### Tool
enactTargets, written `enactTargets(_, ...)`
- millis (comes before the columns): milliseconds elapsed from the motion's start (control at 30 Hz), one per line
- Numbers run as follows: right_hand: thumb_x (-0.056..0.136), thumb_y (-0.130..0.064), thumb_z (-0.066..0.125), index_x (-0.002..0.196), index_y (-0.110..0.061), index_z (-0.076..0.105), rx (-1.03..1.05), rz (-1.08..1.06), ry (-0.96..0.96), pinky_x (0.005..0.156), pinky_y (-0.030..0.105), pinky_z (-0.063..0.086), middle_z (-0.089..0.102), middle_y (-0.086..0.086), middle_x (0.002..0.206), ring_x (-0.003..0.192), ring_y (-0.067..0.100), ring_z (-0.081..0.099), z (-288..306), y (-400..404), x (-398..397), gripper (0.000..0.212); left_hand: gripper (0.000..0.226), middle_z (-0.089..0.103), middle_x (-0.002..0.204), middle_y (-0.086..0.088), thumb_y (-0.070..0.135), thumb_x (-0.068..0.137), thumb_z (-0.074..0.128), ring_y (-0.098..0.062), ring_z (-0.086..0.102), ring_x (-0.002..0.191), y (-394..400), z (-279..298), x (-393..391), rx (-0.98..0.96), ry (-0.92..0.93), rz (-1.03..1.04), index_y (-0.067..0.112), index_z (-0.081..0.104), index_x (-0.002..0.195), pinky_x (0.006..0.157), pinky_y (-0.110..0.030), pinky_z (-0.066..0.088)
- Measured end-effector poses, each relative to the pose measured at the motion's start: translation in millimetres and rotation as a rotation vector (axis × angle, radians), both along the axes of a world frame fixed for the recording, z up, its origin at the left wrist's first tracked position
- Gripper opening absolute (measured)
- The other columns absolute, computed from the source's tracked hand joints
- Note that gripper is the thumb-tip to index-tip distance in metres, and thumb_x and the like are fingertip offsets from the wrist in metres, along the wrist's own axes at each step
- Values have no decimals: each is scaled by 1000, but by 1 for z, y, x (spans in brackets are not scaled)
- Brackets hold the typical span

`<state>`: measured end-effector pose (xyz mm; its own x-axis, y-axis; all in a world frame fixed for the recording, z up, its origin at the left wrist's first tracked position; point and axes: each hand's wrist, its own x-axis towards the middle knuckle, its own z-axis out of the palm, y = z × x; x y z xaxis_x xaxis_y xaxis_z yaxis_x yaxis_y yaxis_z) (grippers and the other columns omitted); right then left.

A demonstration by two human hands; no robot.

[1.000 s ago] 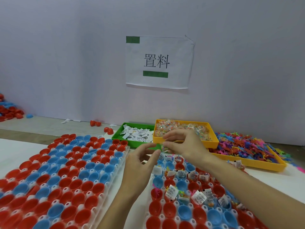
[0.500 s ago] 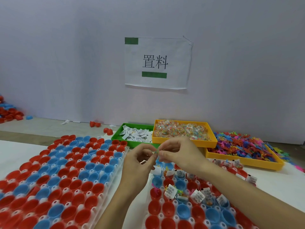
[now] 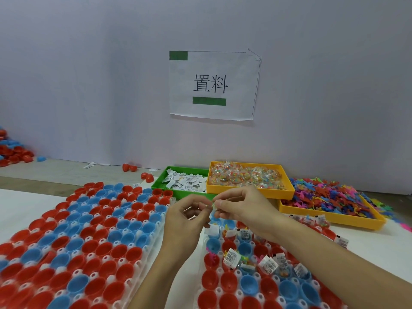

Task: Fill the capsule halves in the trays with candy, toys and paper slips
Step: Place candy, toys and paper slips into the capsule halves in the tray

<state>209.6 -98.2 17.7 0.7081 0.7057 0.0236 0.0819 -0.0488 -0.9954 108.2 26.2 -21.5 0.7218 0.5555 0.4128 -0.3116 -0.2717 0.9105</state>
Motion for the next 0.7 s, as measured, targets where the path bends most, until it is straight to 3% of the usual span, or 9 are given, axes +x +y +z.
enactTargets(233,89,-2,71,100,-7,75,-70,23,-167,68,17,56,78,4,84,80,15,76,0,-3,0,13,5,69,80,-7,9,91,66,-18,67,65,3,0,-1,-97,105,-88,10,70,94,60,-25,57)
enactTargets(500,88,-4,73,99,-10,75,-67,0,-223,68,17,56,78,5,83,79,15,75,-1,-5,-1,13,21,74,72,-6,29,76,73,-18,68,62,8,3,-4,-37,177,-157,13,75,88,60,-23,57)
enactTargets(600,89,-10,73,97,-11,77,-138,14,-266,66,18,57,77,3,82,78,14,75,0,-6,1,9,6,73,68,-7,19,82,73,-18,67,58,11,2,-4,-18,189,-164,14,76,85,56,-23,55)
enactTargets(700,89,-16,74,91,-22,78,-257,20,-415,64,17,57,77,-6,81,75,7,73,1,-7,2,7,6,72,68,-9,13,86,73,-19,66,56,18,1,-7,14,233,-207,14,78,83,55,-24,55)
